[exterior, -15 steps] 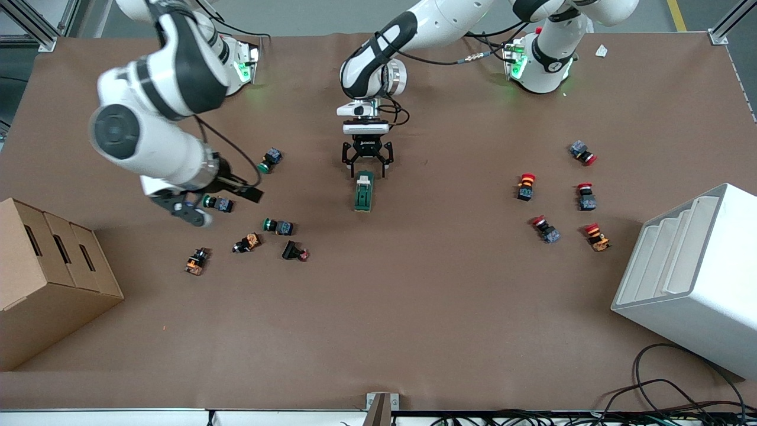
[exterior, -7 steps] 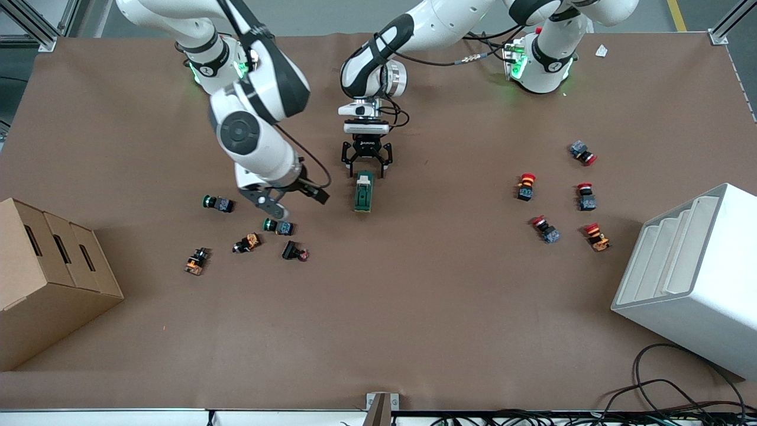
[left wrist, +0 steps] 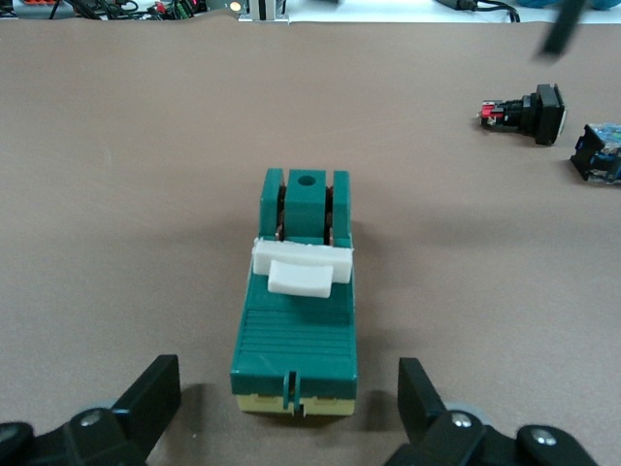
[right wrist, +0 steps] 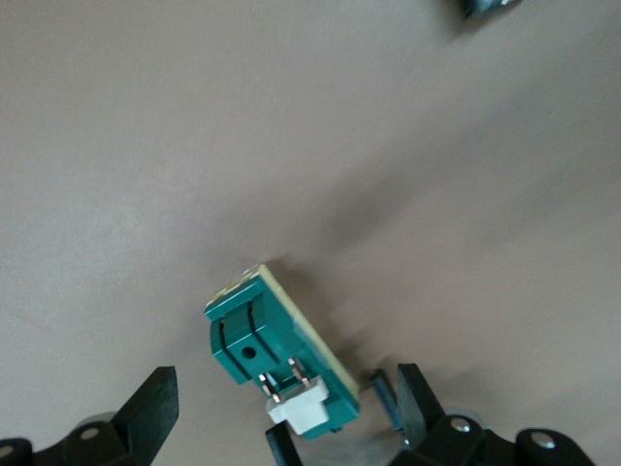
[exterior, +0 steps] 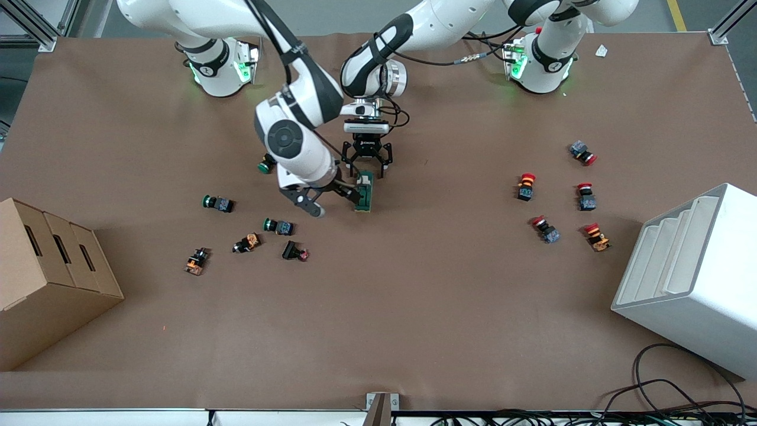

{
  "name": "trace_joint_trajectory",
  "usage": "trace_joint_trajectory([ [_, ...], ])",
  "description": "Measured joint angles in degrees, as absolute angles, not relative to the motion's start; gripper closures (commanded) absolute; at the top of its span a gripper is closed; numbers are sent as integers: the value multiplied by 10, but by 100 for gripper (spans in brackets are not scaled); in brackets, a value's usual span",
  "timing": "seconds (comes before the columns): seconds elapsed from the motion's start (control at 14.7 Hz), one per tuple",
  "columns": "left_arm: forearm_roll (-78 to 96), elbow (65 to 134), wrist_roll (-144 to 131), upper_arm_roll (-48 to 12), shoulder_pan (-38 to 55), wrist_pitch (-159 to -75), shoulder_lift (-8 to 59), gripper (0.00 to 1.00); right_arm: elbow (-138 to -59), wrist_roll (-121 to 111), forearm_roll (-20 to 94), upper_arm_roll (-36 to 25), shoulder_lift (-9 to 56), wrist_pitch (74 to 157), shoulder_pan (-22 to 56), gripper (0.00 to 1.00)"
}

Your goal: Close load switch with both arms

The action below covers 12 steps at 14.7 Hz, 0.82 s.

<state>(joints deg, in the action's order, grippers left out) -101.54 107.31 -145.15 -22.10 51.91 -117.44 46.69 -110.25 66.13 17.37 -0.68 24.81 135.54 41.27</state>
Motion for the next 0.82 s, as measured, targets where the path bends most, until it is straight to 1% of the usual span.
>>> trace_joint_trajectory([
  [0.2,-1018,1073,-1451,-220,523,-1167,469,1,-1103,699,174,-7,280,1408,453,0],
  [0.34,-1021,1073,-1451,-220,526,-1160,471,1,-1102,713,175,-7,297,1428,470,0],
  [0.54,-1024,1071,-1453,-219,532,-1147,476,1,-1102,722,175,-7,315,1447,485,0],
  [0.82,-1024,1069,-1454,-218,536,-1140,479,1,-1102,738,176,-7,320,1455,497,0],
])
